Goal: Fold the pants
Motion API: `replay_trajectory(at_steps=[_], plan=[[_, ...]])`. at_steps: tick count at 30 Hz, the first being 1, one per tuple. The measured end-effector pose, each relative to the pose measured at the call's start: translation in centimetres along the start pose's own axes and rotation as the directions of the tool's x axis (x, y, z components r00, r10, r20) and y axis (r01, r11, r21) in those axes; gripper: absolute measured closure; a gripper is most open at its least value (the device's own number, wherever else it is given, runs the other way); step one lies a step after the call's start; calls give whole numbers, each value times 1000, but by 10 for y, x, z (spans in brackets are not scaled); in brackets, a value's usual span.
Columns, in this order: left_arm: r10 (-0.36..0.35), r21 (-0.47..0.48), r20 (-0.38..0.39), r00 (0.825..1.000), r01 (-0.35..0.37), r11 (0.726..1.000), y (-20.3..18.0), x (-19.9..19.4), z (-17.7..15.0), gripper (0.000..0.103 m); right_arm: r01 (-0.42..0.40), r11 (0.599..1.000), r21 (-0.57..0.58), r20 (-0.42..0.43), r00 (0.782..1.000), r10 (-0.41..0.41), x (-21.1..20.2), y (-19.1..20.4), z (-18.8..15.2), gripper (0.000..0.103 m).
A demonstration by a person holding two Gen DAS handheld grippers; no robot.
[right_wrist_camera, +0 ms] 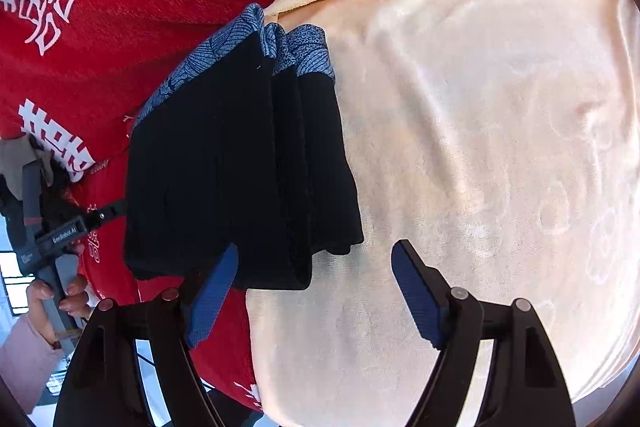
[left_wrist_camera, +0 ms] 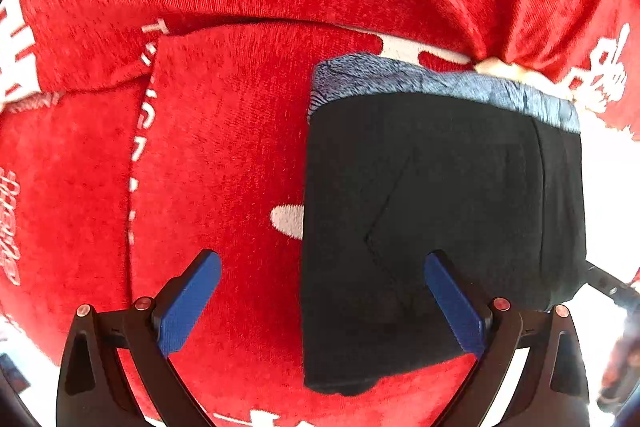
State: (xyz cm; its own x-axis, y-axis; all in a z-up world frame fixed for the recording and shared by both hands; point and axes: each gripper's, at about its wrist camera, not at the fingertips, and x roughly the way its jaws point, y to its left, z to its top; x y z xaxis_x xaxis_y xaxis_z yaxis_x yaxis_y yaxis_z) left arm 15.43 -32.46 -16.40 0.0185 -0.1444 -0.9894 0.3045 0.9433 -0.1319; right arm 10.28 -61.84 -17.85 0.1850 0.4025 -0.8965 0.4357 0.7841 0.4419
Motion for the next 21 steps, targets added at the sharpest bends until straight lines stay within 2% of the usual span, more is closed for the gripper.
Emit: replay_trajectory(at_steps=[4,10,14,18,21], plan=[[-67,-3,-33,997,67,998,7,9,8,1,-50,998,23,-2,999,50,2,-8,10,21],[-184,18,-77,980,186,982,11,24,14,1,-139,990,31,-15,990,140,13,-17,30,21],[-282,12,-117,952,285,958,9,40,24,1,-150,988,29,-38,988,151,26,-22,44,21],[-311,46,-118,943,318,947,-1,51,31,1,-285,957,51,-65,955,288,43,-24,59,21],[-329,54,-106,938,336,940,-7,57,36,1,-312,949,41,-81,946,314,56,-23,66,21]])
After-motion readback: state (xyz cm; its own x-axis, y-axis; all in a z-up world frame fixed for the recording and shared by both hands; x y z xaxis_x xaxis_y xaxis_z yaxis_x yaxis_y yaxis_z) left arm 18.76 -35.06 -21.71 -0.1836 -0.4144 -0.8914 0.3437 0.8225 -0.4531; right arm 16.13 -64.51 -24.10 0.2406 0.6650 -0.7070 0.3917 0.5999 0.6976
